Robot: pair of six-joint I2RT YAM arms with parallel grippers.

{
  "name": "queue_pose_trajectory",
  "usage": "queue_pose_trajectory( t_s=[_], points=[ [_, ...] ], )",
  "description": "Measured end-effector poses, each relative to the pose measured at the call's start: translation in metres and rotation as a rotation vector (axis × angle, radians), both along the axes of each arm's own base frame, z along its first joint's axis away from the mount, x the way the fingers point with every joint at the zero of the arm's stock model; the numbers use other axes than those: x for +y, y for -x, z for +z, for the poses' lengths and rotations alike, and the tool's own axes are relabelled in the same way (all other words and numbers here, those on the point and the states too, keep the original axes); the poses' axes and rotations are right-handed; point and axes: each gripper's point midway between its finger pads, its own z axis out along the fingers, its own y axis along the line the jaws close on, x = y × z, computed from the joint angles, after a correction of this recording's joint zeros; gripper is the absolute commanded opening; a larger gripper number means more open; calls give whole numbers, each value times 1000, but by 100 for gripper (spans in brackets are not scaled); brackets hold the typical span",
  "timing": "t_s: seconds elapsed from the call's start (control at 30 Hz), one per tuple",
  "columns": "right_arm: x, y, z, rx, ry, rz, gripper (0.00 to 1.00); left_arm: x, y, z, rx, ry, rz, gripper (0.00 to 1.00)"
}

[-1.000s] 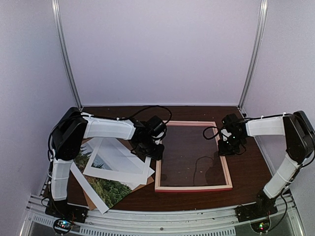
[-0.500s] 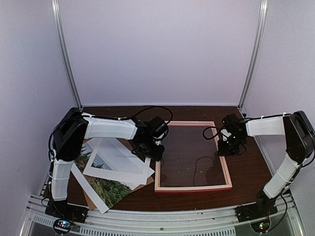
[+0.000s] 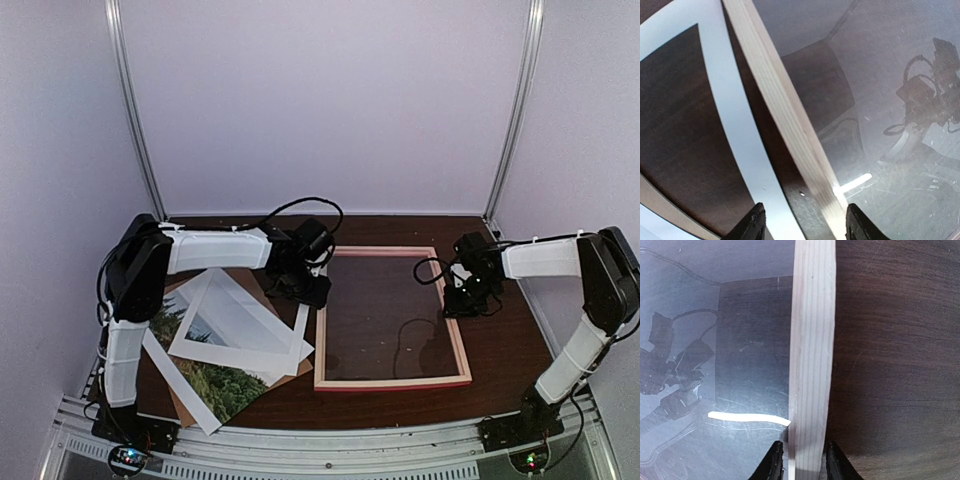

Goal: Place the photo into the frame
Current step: Adjust the glass panel in the frame body.

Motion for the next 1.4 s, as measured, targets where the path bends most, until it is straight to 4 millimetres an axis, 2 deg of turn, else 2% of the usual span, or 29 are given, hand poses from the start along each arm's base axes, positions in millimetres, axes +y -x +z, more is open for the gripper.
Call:
queue_pose_trajectory(
  t_s=[0.13, 0.23, 0.37, 0.5, 0.77, 0.9, 1.17, 1.4],
  points=[
    [0, 0, 0, 1, -2, -1, 30, 11, -32, 6, -35, 36, 55, 55],
    [0, 0, 0, 1, -2, 1, 30, 12, -59, 10, -73, 70, 82, 54],
    [0, 0, 1, 0, -3, 2, 30, 4, -88, 9, -114, 104, 93, 53],
    [-1, 1, 1, 2, -1, 2, 29, -7, -104, -1, -131, 107, 81, 50],
    [-3, 3, 1, 8, 1, 0, 29, -22, -124, -15, -159, 103, 61, 42],
    [-5, 9, 1, 14, 3, -1, 29, -22, -127, -20, -166, 92, 64, 38],
    [-6, 13, 0, 22, 5, -2, 29, -20, -135, -14, -200, 77, 82, 28],
    [-7, 14, 0, 24, 5, -4, 29, -20, -145, -16, -214, 67, 98, 26]
  ],
)
